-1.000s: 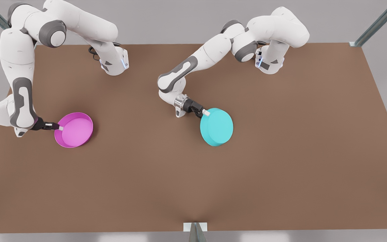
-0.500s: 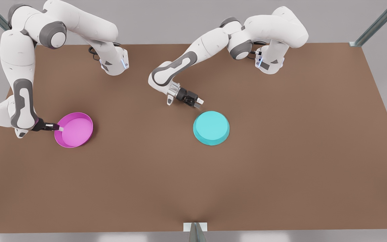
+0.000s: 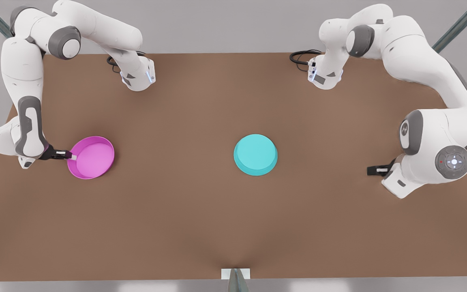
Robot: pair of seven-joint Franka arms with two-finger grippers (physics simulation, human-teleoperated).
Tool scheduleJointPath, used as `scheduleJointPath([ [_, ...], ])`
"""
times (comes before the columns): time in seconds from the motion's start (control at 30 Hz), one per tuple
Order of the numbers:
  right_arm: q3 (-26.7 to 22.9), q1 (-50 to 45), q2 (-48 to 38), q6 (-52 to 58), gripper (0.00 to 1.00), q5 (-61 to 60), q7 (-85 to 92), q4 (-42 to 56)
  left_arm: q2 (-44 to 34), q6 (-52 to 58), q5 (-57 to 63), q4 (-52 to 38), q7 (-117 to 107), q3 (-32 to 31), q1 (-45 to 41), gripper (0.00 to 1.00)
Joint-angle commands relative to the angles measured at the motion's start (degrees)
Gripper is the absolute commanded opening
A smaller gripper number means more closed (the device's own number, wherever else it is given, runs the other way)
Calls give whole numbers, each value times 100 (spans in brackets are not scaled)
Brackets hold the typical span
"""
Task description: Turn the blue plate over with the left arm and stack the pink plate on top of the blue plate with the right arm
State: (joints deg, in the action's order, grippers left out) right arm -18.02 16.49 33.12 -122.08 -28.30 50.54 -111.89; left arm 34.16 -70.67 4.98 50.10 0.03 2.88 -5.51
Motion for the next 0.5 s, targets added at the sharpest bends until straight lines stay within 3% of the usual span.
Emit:
scheduleJointPath([
  [0.0, 0, 4, 1, 0, 40, 0, 0, 0, -93, 149, -621, 17, 41, 11, -2, 100],
  [0.03, 0, 4, -7, 0, 40, 0, 0, 0, -567, 325, -630, 227, 129, 125, 15, 100],
  [0.1, 0, 4, -7, 0, 40, 0, 0, 0, -2026, -104, -604, 2002, 111, 134, -2, 100],
  [0.13, 0, -5, -7, 0, 40, 0, 9, 0, -2563, -878, -586, 2995, 59, 134, -2, 100],
  [0.47, 70, 12, 1, 0, 36, 0, -9, -9, -2449, -993, -525, 3067, 76, 125, 15, 100],
])
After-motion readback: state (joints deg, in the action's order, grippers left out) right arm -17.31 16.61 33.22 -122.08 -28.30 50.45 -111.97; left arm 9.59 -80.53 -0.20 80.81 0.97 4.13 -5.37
